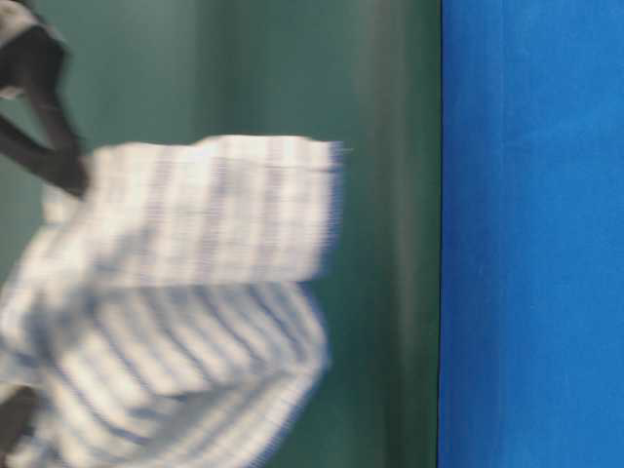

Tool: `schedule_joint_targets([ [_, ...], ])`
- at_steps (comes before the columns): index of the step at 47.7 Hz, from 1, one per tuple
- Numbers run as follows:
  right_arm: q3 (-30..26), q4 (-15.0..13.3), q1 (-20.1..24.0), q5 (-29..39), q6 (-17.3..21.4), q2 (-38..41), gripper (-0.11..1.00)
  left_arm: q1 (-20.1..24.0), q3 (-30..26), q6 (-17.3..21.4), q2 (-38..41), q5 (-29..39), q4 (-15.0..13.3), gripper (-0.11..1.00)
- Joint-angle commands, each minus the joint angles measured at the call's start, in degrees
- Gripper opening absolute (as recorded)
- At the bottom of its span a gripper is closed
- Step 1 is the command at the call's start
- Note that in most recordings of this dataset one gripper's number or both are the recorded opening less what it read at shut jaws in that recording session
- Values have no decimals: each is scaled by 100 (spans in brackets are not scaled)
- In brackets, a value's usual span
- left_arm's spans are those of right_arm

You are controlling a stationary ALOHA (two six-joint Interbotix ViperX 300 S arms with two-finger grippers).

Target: Lift the towel with both arms.

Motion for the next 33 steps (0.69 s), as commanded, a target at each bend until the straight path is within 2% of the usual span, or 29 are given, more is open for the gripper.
schedule_joint_targets([
  [1,-308,-88,-9,105,-18,-246,1,97,-439,18,-70,149,9,8],
  [7,-615,-149,-9,299,-44,-378,1,237,-853,44,-70,387,18,8],
  [19,-1257,-220,-18,694,-510,-510,1,369,-1512,193,-70,747,26,8],
  [33,-1345,-211,-9,712,-589,-527,1,378,-1644,694,-9,791,26,8],
])
